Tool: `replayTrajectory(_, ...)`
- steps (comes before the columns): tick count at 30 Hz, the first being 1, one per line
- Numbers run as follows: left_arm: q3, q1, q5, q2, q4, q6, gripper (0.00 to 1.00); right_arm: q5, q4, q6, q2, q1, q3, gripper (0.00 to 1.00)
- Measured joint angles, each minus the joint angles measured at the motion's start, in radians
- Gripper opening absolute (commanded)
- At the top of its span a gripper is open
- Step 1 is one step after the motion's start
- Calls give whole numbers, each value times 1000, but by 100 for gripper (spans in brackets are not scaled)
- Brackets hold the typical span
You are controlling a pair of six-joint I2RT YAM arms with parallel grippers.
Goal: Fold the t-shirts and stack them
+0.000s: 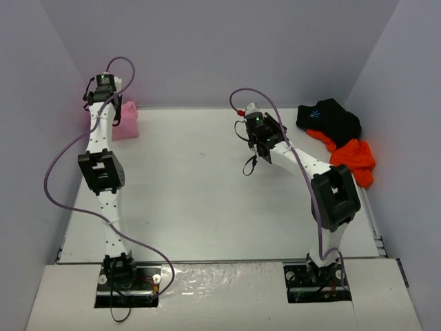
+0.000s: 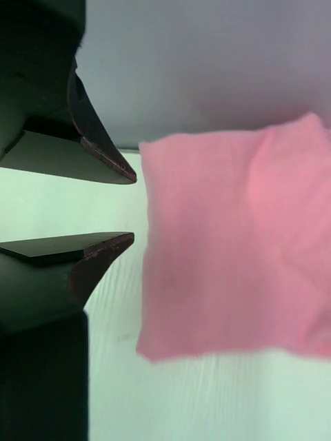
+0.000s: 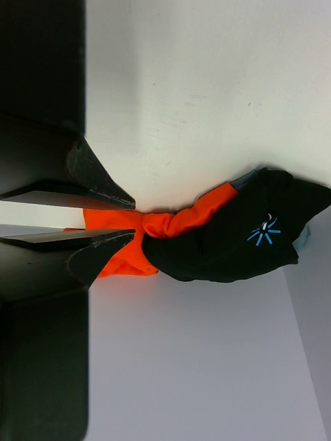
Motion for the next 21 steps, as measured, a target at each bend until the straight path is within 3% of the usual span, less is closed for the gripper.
replayTrajectory(7,119,-59,27,46,-11,0,31,-5,-1,9,5,0,-19,15)
replayTrajectory(21,138,35,18,241,7,-22,31,-29,-1,29,52,-1,-60,15)
